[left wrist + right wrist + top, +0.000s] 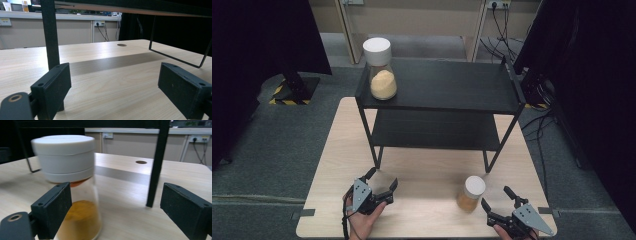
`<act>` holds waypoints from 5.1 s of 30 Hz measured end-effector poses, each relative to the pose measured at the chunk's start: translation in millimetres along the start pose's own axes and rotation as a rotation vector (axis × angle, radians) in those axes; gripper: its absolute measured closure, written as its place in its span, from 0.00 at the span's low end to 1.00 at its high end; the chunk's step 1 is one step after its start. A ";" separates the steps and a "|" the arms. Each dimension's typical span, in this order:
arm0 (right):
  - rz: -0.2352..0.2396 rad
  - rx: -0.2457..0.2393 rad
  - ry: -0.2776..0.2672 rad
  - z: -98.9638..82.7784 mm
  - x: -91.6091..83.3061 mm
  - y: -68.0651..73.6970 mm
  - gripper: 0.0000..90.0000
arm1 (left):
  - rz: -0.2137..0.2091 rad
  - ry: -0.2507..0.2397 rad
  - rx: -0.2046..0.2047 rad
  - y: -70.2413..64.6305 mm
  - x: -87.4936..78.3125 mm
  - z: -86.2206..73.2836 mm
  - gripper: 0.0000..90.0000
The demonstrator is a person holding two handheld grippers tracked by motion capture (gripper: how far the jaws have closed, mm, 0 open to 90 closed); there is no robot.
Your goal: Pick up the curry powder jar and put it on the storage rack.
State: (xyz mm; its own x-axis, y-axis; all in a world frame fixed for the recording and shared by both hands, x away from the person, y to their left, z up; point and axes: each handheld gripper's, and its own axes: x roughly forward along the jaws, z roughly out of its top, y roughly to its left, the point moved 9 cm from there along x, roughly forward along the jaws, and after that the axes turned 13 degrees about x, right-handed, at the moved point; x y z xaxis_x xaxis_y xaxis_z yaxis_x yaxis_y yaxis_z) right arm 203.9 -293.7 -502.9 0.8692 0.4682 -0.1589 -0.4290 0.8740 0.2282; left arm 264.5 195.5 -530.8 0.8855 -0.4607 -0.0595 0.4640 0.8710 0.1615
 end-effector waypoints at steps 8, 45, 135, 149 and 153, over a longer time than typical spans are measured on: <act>0.066 -0.016 -0.003 6.0 5.1 12.8 0.12 | -0.001 0.001 -0.003 0.3 0.2 0.1 0.12; 0.100 -0.094 0.042 19.8 35.6 31.6 0.37 | -0.002 0.000 0.011 -0.6 0.0 0.2 0.12; 0.051 -0.078 -0.416 212.5 45.6 72.6 0.37 | -0.006 0.002 0.010 -0.1 0.0 0.3 0.12; 0.052 -0.085 -0.449 242.7 47.6 80.0 0.37 | -0.008 0.004 0.012 -0.3 0.4 0.6 0.12; 0.045 -0.085 -0.457 250.7 49.7 80.6 0.37 | -0.008 0.004 0.010 -0.1 0.4 0.5 0.12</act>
State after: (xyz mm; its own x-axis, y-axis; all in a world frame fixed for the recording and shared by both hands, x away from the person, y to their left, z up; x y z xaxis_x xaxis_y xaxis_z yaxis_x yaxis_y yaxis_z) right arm 274.2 -232.7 -251.6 0.8602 0.4171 0.2935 -0.4708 0.8706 0.1425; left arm 264.8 195.2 -530.4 0.8817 -0.4673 -0.0645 0.4711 0.8654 0.1704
